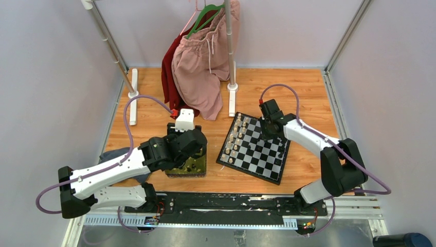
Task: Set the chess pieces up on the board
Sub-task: Pick up the chess piece from the chessboard.
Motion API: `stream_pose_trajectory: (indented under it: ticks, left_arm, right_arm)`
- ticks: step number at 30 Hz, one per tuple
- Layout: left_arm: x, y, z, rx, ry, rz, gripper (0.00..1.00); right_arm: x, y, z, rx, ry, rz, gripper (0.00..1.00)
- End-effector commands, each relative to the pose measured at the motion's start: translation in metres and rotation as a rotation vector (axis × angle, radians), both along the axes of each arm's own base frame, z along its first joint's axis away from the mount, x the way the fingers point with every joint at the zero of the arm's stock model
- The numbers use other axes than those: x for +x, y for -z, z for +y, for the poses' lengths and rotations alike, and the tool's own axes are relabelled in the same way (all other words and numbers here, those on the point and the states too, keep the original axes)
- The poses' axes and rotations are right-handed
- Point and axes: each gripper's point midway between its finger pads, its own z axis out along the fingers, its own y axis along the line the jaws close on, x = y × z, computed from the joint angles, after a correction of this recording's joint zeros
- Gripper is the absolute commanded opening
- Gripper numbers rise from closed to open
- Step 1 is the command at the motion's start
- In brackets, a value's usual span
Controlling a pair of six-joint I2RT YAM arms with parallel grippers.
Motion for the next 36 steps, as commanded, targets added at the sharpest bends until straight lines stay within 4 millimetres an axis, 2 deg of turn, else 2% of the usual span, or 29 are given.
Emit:
stream_pose_trajectory:
  ticks: [1,4,15,20,25,30,36]
  left_arm:
    - [-0.002,0.006,0.010,0.016,-0.031,-0.006,0.69]
    - [-0.004,0.010,0.011,0.010,-0.033,0.001,0.69]
    - [-0.007,0.015,0.017,0.017,-0.032,0.011,0.69]
    - [-0.009,0.017,0.019,0.023,-0.024,0.016,0.69]
    - [-0.011,0.018,0.020,0.032,-0.015,0.019,0.69]
    - [-0.011,0.020,0.021,0.042,-0.009,0.025,0.71]
    - [-0.010,0.022,0.018,0.063,0.001,0.032,0.71]
  right_arm:
    - [0.003,-0.021,0.004,0.008,0.002,-0.041,0.03]
    - [0.005,-0.029,0.003,0.009,0.007,-0.057,0.00]
    - [0.015,-0.058,-0.005,-0.016,0.040,-0.120,0.00]
    - [0.020,-0.067,-0.027,-0.030,0.104,-0.142,0.00]
    - [0.026,-0.069,-0.059,-0.035,0.204,-0.152,0.00]
    - [0.031,-0.064,-0.082,-0.031,0.272,-0.151,0.00]
    - [0.033,-0.053,-0.096,-0.027,0.318,-0.125,0.00]
